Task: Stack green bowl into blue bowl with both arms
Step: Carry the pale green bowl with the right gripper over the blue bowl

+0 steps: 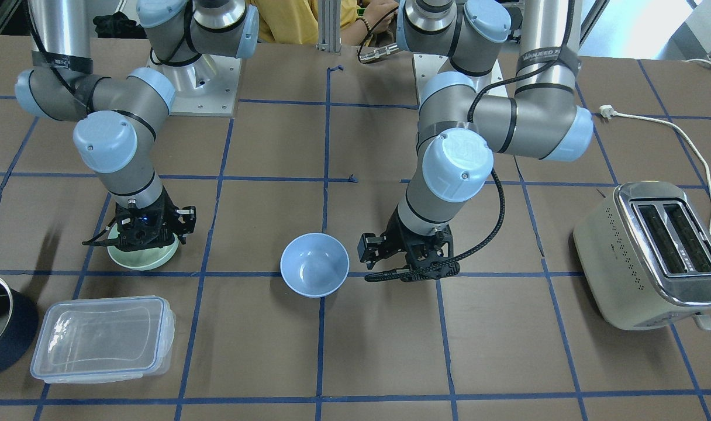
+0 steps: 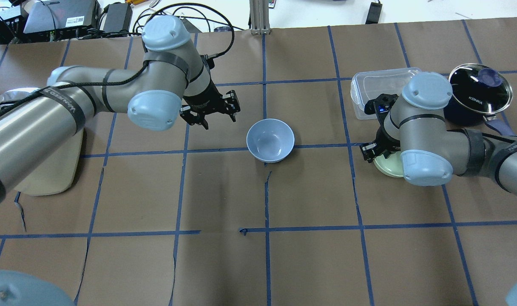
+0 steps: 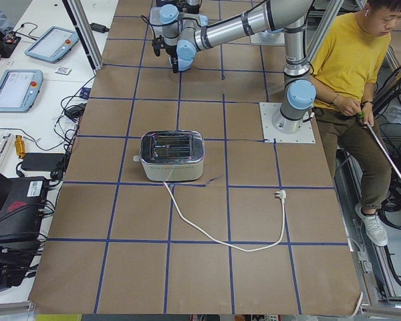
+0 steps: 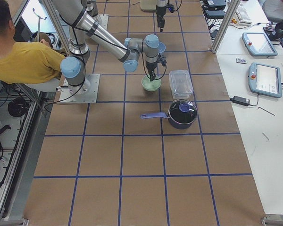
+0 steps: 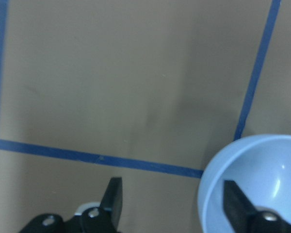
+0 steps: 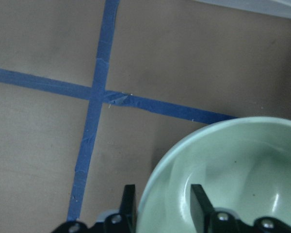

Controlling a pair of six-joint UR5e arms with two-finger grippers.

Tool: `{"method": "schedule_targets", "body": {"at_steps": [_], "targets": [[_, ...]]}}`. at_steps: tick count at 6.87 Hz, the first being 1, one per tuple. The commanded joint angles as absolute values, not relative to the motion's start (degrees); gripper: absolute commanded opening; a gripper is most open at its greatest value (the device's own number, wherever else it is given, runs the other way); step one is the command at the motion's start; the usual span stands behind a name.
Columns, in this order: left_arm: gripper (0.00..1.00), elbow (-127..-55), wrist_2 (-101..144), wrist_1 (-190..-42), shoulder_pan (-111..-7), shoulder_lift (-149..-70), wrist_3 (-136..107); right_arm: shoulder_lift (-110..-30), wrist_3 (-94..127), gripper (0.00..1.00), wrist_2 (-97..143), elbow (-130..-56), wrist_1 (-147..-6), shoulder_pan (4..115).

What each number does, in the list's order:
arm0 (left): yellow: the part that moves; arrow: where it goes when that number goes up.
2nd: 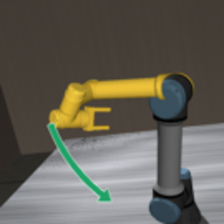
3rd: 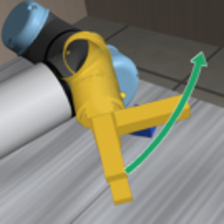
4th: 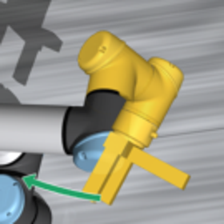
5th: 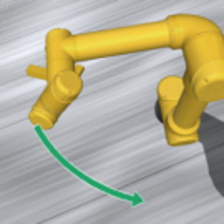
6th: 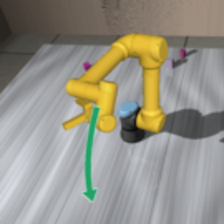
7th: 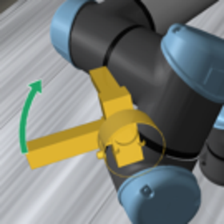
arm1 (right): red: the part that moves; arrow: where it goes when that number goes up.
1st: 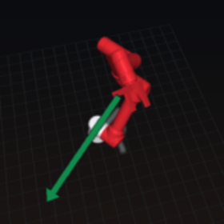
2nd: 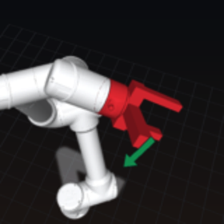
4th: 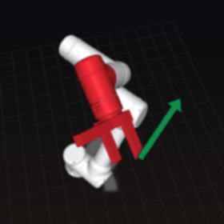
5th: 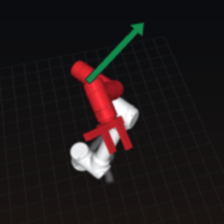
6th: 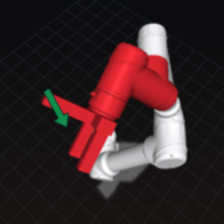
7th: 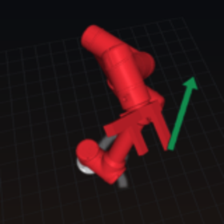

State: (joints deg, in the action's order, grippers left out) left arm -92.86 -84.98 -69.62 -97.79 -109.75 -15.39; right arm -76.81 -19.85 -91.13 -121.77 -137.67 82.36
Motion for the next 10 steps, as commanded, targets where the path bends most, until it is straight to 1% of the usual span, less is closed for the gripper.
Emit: {"method": "schedule_targets", "body": {"at_steps": [1, 2, 3, 4, 5, 7, 8, 10], "targets": [[0.8, -83.79, -92.01, -87.48, -96.95, -103.74, -4.87, -77.43, -19.25, 0.0, -91.23, -121.29, -137.46, 82.35], [0.8, -83.76, -92.11, -87.63, -96.33, -99.8, 0.73, -78.91, -17.51, 0.0, -90.97, -119.46, -136.76, 82.79], [0.93, -83.85, -92.11, -89.89, -94.15, -95.93, 2.44, -81.19, -13.05, 0.0, -90.44, -118.23, -135.02, 84.71], [0.96, -84.02, -91.41, -93.57, -89.69, -93.19, 3.33, -81.56, -9.61, 0.0, -91.14, -116.21, -133.52, 88.03], [1.0, -84.37, -91.41, -92.99, -88.43, -92.56, 1.86, -81.48, -4.19, 0.0, -91.14, -112.45, -129.5, 91.46], [1.0, -84.11, -92.02, -91.41, -88.77, -93.42, -5.43, -79.03, 10.46, 0.0, -91.14, -103.58, -120.02, 99.89], [1.0, -84.2, -91.85, -91.06, -88.77, -93.69, -7.71, -76.58, 19.16, 0.0, -91.23, -100.06, -119.1, 104.02], [1.0, -84.29, -91.76, -90.79, -89.12, -93.87, -9.05, -68.42, 29.82, 0.0, -94.12, -90.84, -115.6, 110.45]]}}
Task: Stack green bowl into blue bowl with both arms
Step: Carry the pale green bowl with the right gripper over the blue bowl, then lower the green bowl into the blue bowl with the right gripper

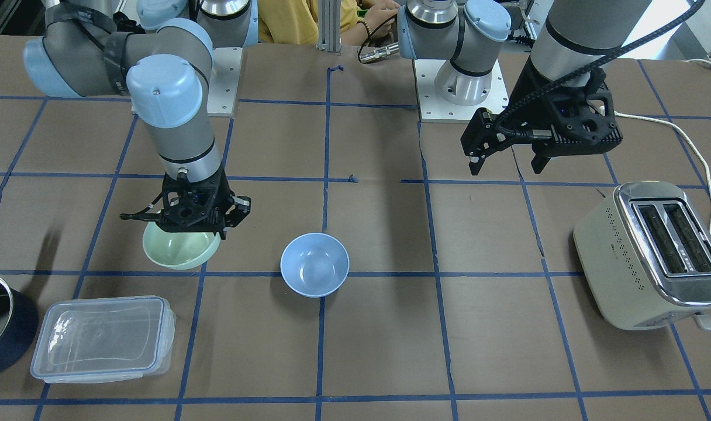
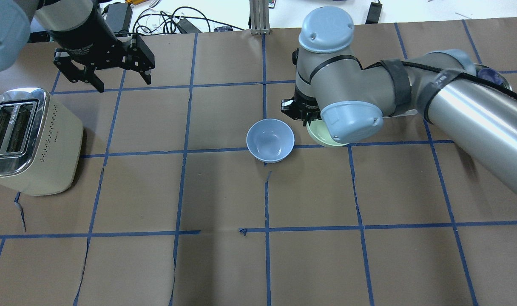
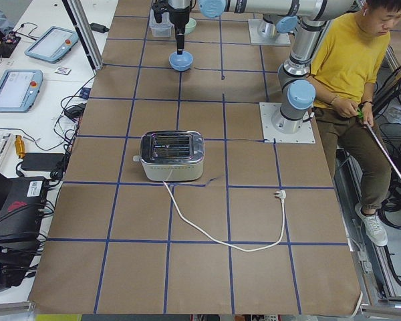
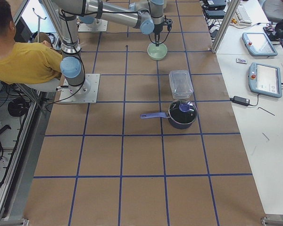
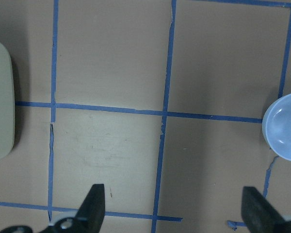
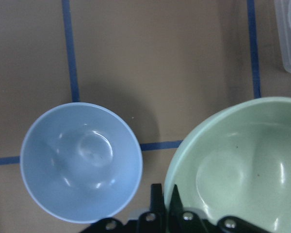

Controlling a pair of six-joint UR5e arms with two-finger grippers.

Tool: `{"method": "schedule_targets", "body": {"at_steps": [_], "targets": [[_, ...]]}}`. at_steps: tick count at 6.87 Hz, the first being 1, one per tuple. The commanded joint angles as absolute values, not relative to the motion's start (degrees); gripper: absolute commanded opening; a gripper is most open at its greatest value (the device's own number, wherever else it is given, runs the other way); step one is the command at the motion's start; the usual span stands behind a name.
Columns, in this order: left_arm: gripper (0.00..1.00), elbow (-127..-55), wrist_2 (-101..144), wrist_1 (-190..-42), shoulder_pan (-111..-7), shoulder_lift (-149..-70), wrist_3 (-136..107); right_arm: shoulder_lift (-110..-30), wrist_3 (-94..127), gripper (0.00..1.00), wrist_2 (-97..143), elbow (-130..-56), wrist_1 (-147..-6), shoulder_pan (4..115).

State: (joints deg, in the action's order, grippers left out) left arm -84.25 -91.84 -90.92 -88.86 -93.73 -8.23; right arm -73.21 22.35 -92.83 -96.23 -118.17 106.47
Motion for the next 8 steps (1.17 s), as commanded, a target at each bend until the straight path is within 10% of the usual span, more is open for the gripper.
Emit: {"method": "schedule_targets", "body": {"at_steps": [1, 8], "targets": [[1.0, -84.2, -91.84, -90.53, -90.43, -94.3, -9.14, -64.64, 35.02, 0.0, -94.48, -85.57, -112.71, 112.22], [1.0, -84.55, -91.85, -89.91, -90.79, -94.13, -8.44, -55.99, 43.77, 0.0, -95.28, -76.73, -106.71, 116.8]]}}
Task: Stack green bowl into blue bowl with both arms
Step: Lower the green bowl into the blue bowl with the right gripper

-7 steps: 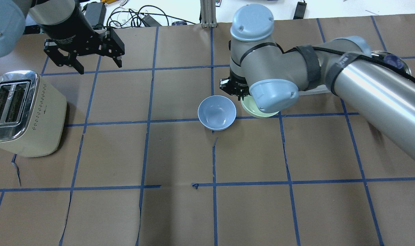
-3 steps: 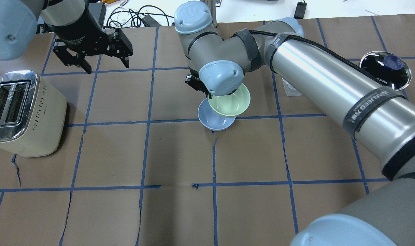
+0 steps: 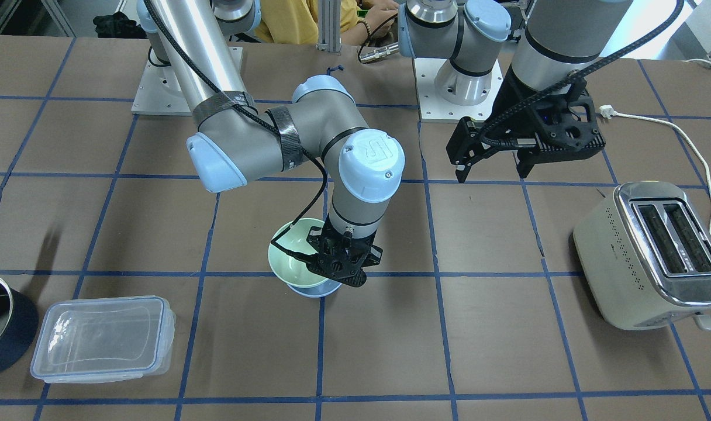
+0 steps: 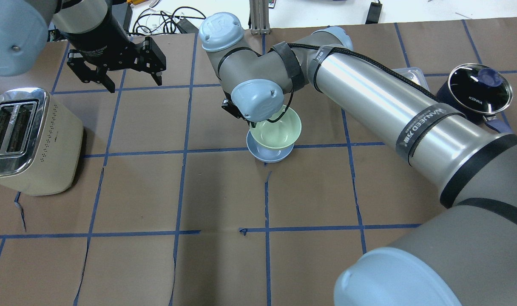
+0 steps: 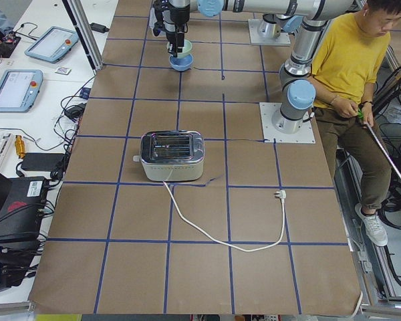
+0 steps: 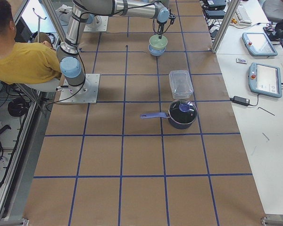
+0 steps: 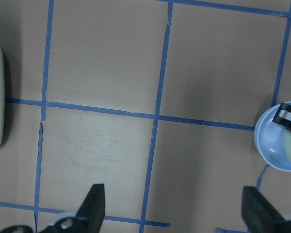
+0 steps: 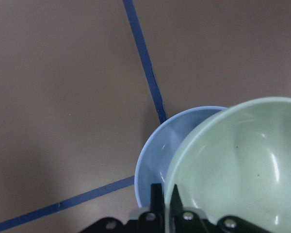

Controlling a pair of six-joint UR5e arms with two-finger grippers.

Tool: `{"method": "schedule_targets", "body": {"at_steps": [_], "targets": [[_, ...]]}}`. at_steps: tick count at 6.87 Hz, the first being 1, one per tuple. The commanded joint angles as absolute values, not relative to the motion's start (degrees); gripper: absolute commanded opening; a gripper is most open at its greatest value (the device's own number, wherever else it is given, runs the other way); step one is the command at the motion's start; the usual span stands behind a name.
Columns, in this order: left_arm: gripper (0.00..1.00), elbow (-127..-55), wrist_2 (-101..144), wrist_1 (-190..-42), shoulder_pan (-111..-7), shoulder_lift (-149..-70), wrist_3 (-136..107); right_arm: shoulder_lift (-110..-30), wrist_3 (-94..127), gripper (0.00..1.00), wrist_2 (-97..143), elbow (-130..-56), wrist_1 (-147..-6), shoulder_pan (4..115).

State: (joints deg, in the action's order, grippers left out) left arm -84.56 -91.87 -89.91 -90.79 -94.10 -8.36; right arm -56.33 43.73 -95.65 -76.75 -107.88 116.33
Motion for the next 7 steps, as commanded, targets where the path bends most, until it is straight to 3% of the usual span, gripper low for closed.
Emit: {"method": "schedule_targets", "body": {"at_steps": [1, 2, 4, 5, 7], "targets": [[1.0, -84.64, -91.85, -89.91, -90.79, -94.13, -8.35, -55.64, 43.6, 0.0, -95.36, -76.73, -106.61, 116.89], [1.0, -84.55, -91.93, -89.91, -90.79, -94.13, -8.44, -55.46, 43.25, 0.06, -95.45, -76.73, -106.87, 116.89], [1.0, -84.64, -91.85, -89.91, -90.79, -94.3, -8.44, -55.37, 42.72, 0.06, -95.36, -76.38, -107.4, 116.89], [1.0, -84.64, -91.93, -89.91, -90.79, -94.13, -8.44, -55.28, 42.63, 0.2, -95.36, -76.46, -107.58, 116.89], [1.0, -84.55, -91.85, -89.91, -90.79, -94.31, -8.44, -55.19, 42.1, 0.22, -95.27, -76.46, -107.67, 116.89]]}}
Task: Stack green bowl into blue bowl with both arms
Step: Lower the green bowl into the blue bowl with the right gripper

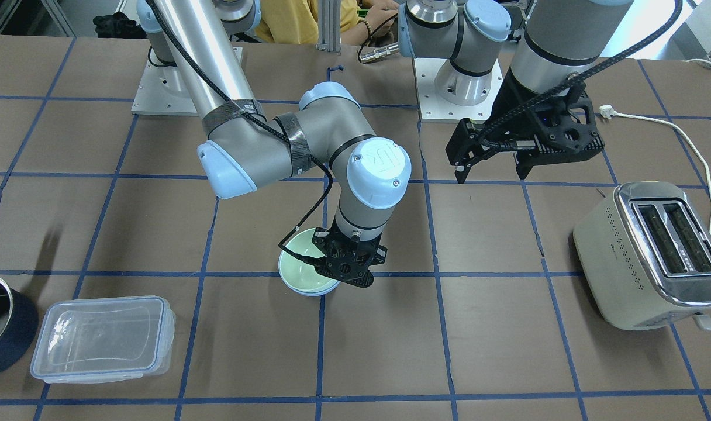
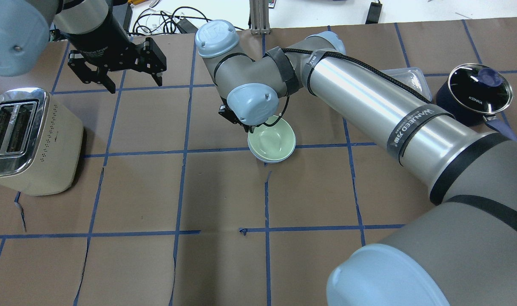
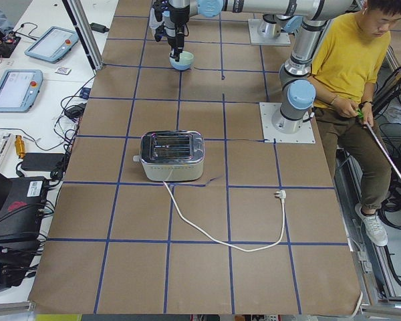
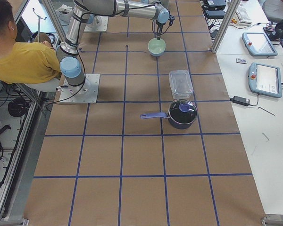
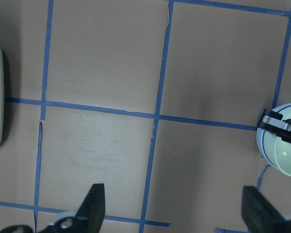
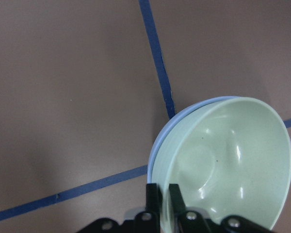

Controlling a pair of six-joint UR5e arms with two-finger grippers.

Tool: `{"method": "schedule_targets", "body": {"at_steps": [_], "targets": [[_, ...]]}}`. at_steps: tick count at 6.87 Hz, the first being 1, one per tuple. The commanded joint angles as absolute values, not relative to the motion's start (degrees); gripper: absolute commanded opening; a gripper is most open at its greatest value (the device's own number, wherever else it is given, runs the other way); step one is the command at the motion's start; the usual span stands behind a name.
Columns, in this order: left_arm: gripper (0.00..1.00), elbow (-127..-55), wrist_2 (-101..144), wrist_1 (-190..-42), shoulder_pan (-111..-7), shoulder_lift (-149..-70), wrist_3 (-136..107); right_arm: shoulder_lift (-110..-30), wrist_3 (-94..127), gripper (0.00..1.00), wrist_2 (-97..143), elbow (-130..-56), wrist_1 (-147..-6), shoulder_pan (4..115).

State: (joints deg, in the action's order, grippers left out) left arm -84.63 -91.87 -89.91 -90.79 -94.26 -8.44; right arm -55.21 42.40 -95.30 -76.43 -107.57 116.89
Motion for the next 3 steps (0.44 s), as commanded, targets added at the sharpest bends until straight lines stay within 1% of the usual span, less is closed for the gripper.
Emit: {"method": "schedule_targets", "body": {"at_steps": [1, 2, 3], "targets": [[1.0, -84.55, -91.85, -89.91, -90.79, -94.31, -8.44, -55.2, 42.01, 0.49, -95.71, -76.46, -107.75, 116.89], [1.0, -84.55, -91.85, -89.91, -90.79, -94.31, -8.35, -55.8, 41.75, 0.57, -95.97, -76.29, -107.75, 116.63], [1.0, -84.55, -91.85, -89.91, -90.79, -94.31, -8.35, -57.2, 41.57, 0.67, -95.98, -76.29, -107.58, 115.93]]}}
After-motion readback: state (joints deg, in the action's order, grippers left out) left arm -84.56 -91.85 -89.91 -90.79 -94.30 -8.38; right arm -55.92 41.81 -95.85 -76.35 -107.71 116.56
